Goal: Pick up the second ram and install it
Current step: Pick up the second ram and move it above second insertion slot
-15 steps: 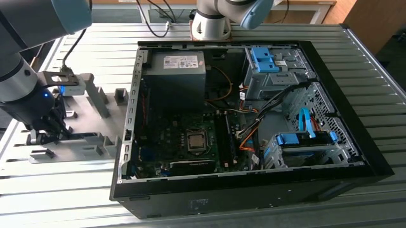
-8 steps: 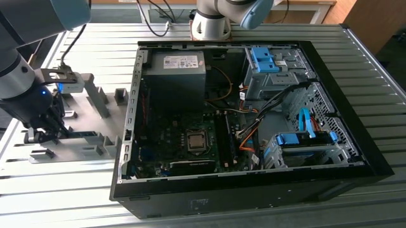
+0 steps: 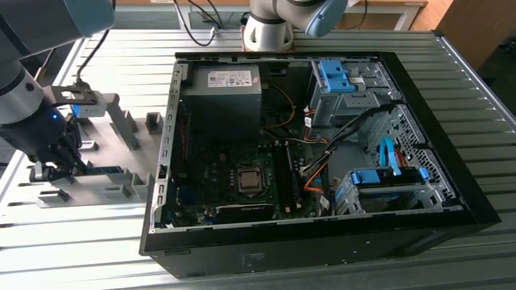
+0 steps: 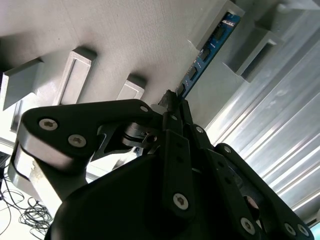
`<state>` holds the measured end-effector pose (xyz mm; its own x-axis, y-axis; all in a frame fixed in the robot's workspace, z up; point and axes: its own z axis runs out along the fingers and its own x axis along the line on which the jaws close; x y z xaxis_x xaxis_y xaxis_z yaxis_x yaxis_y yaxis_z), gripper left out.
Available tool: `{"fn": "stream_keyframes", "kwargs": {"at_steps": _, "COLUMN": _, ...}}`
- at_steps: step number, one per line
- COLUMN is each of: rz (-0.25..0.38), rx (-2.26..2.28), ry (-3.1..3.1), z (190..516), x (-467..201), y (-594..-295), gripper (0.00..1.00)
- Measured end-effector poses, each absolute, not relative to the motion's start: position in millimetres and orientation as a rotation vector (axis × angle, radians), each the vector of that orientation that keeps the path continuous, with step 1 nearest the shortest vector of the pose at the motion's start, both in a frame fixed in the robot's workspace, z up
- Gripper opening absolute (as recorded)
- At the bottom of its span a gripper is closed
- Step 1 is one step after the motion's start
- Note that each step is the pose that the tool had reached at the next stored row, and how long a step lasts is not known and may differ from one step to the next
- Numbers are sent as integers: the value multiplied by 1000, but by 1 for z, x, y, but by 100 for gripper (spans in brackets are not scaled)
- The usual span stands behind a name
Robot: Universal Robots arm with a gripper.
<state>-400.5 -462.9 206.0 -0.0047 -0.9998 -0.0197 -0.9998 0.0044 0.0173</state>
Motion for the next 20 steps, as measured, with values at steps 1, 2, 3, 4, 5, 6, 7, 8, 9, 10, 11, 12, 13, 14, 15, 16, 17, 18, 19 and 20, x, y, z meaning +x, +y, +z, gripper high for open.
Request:
{"fn": "stream_keyframes", "kwargs": {"at_steps": 1, "rz": 41, "rx": -2215, "ry": 2225, "z": 207, "x": -401, "y": -463, "gripper": 14}}
{"fn": "stream_keyframes", "kwargs": {"at_steps": 2, "rz": 41, "rx": -2215, "ry": 2225, "z": 207, "x": -400, "y": -463, "gripper": 14}}
{"fn": "stream_keyframes", "kwargs": {"at_steps": 3, "rz": 41, "rx": -2215, "ry": 2225, "z": 208, "x": -400, "y": -463, "gripper": 14}}
{"fn": "stream_keyframes", "kwargs": {"at_steps": 4, "rz": 41, "rx": -2215, "ry": 2225, "z": 208, "x": -400, "y": -463, "gripper": 14}}
{"fn": "stream_keyframes", "kwargs": {"at_steps": 5, "rz": 41, "rx": -2215, "ry": 2225, "z": 209, "x": -400, "y": -463, "gripper": 14}}
{"fn": "stream_keyframes", "kwargs": {"at_steps": 6, "rz": 41, "rx": -2215, "ry": 2225, "z": 209, "x": -400, "y": -463, "gripper": 14}}
{"fn": "stream_keyframes", "kwargs": {"at_steps": 7, "rz": 41, "rx": -2215, "ry": 2225, "z": 210, "x": -400, "y": -463, "gripper": 14}}
{"fn": "stream_keyframes", "kwargs": {"at_steps": 8, "rz": 41, "rx": -2215, "ry": 2225, "z": 210, "x": -400, "y": -463, "gripper": 14}}
{"fn": "stream_keyframes", "kwargs": {"at_steps": 9, "rz": 41, "rx": -2215, "ry": 2225, "z": 210, "x": -401, "y": -463, "gripper": 14}}
{"fn": "stream_keyframes", "kwargs": {"at_steps": 10, "rz": 41, "rx": -2215, "ry": 2225, "z": 211, "x": -401, "y": -463, "gripper": 14}}
{"fn": "stream_keyframes", "kwargs": {"at_steps": 11, "rz": 41, "rx": -2215, "ry": 2225, "z": 211, "x": -400, "y": -463, "gripper": 14}}
{"fn": "stream_keyframes", "kwargs": {"at_steps": 12, "rz": 41, "rx": -2215, "ry": 2225, "z": 211, "x": -400, "y": -463, "gripper": 14}}
{"fn": "stream_keyframes", "kwargs": {"at_steps": 13, "rz": 41, "rx": -2215, "ry": 2225, "z": 212, "x": -400, "y": -463, "gripper": 14}}
{"fn": "stream_keyframes", "kwargs": {"at_steps": 14, "rz": 41, "rx": -2215, "ry": 2225, "z": 212, "x": -401, "y": -463, "gripper": 14}}
{"fn": "stream_keyframes", "kwargs": {"at_steps": 15, "rz": 41, "rx": -2215, "ry": 2225, "z": 213, "x": -401, "y": -463, "gripper": 14}}
{"fn": "stream_keyframes", "kwargs": {"at_steps": 16, "rz": 41, "rx": -2215, "ry": 2225, "z": 213, "x": -400, "y": -463, "gripper": 14}}
{"fn": "stream_keyframes", "kwargs": {"at_steps": 17, "rz": 41, "rx": -2215, "ry": 2225, "z": 213, "x": -401, "y": -463, "gripper": 14}}
{"fn": "stream_keyframes", "kwargs": {"at_steps": 18, "rz": 41, "rx": -2215, "ry": 2225, "z": 213, "x": -401, "y": -463, "gripper": 14}}
{"fn": "stream_keyframes", "kwargs": {"at_steps": 19, "rz": 41, "rx": -2215, "ry": 2225, "z": 214, "x": -401, "y": -463, "gripper": 14}}
{"fn": "stream_keyframes", "kwargs": {"at_steps": 20, "rz": 41, "rx": -2215, "ry": 2225, "z": 214, "x": -400, "y": -463, "gripper": 14}}
